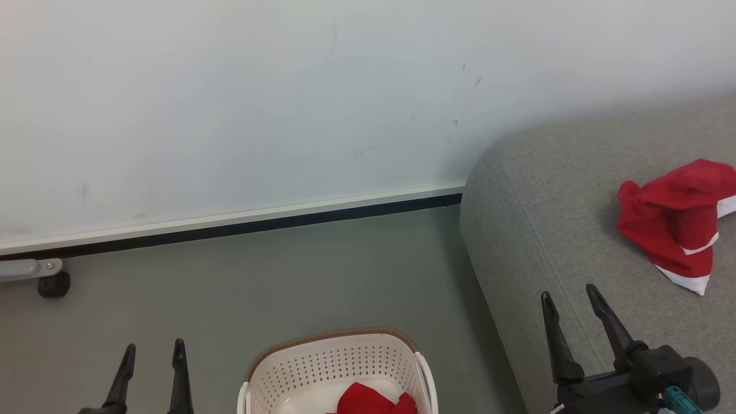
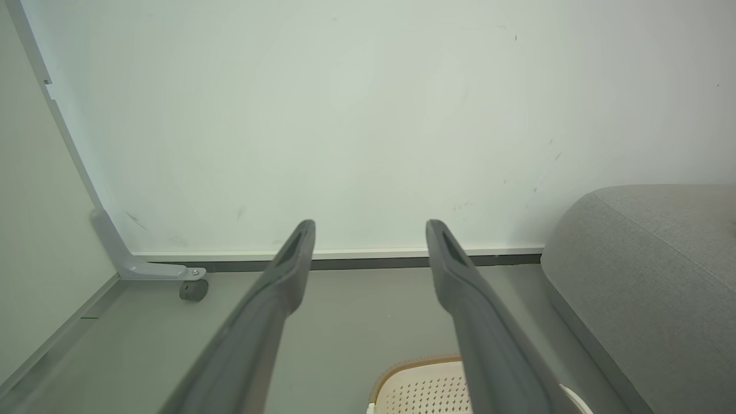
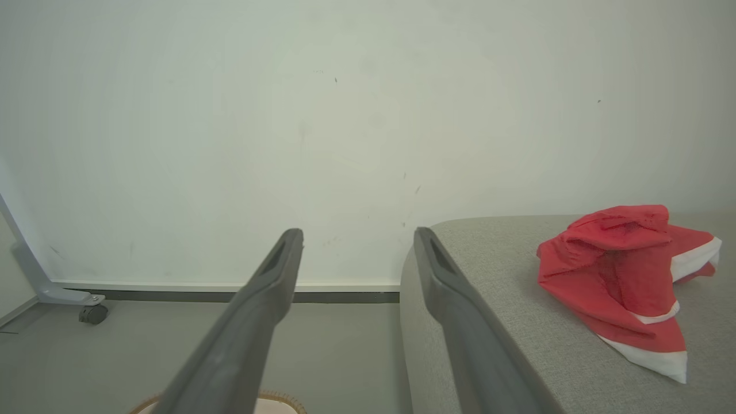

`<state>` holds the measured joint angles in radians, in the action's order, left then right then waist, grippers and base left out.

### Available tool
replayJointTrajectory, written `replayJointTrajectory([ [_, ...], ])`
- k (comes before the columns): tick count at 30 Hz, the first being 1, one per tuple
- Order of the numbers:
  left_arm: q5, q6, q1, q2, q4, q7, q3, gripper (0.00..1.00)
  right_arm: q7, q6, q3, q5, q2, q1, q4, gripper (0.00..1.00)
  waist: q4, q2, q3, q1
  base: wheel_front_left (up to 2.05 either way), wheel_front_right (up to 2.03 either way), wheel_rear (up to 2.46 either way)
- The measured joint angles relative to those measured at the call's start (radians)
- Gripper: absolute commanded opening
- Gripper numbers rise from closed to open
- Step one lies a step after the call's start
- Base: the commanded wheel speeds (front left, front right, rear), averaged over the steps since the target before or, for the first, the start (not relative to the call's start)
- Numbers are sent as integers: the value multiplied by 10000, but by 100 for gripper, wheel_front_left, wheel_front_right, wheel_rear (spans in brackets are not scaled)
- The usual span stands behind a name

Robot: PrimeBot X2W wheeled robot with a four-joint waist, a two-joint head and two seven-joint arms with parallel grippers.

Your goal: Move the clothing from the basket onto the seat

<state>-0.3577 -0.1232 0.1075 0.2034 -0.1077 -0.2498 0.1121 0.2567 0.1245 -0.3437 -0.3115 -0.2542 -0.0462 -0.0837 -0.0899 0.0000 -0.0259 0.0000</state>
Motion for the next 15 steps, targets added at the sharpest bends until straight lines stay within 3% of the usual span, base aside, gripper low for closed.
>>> replayJointTrajectory([
  [15,159,2,-2,-17,46,0,-21,100,0,0,115,90,107,-8,40,100,-19,0,82,0,0,0,0],
])
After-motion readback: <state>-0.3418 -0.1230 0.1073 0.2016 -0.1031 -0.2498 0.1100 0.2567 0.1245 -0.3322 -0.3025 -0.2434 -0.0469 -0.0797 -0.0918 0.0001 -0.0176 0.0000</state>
